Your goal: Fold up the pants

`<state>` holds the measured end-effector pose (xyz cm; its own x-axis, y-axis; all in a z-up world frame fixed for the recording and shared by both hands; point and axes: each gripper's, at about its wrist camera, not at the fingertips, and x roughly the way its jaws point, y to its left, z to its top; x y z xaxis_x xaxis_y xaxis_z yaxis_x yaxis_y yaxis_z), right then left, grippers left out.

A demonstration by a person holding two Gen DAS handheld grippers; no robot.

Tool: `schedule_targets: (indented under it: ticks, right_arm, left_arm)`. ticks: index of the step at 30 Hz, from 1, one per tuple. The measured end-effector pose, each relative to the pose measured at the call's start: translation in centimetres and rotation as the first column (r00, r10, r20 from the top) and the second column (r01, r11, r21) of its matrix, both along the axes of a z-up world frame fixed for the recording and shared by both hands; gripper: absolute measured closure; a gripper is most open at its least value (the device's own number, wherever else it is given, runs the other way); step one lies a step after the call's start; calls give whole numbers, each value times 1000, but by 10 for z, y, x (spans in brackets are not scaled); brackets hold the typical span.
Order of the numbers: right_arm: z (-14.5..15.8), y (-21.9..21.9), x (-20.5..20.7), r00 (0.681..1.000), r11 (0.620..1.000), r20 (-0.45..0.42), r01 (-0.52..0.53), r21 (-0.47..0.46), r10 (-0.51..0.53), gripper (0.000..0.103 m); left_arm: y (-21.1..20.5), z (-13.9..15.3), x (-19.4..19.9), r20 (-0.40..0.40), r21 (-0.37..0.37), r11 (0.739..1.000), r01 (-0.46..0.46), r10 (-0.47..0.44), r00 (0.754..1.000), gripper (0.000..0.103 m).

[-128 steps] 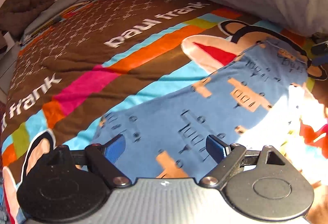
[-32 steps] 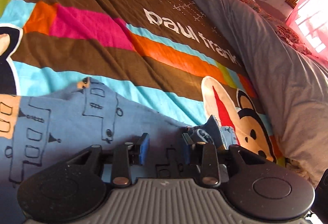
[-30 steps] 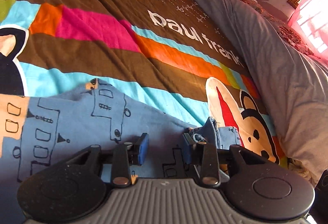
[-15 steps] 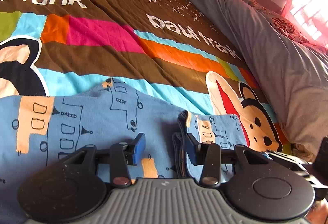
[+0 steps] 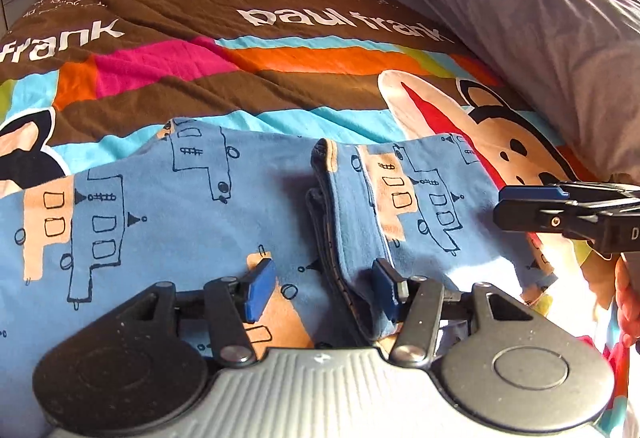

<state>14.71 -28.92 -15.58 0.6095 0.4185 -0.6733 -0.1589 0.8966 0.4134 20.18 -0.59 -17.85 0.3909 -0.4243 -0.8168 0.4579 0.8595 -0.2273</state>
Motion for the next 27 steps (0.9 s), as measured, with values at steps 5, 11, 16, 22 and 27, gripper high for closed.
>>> schedule_targets:
  ticks: [5, 11, 16, 22, 27]
  right_arm:
    - [-11, 7, 6, 996, 991, -76, -60, -117, 51, 30]
    - [14, 31, 39, 989, 983, 91, -103, -149, 117, 28]
    - [-20, 75, 87, 970, 904, 69, -188, -384, 231, 29]
    - [-6, 57, 77, 982, 941, 135, -80, -330, 130, 24]
    - [-20, 58, 61, 981, 895, 13, -172, -411, 194, 23]
  left_arm:
    - [-4, 9, -10, 33, 77, 997, 11, -13, 999, 41]
    - [-3, 19, -34, 58, 94, 995, 18, -23, 998, 37]
    - [0, 13, -36, 54, 97, 995, 4, -10, 998, 33]
    - [6, 10, -35, 56, 71, 997, -6, 2, 998, 28]
    - [7, 15, -36, 67, 84, 996, -25, 20, 998, 25]
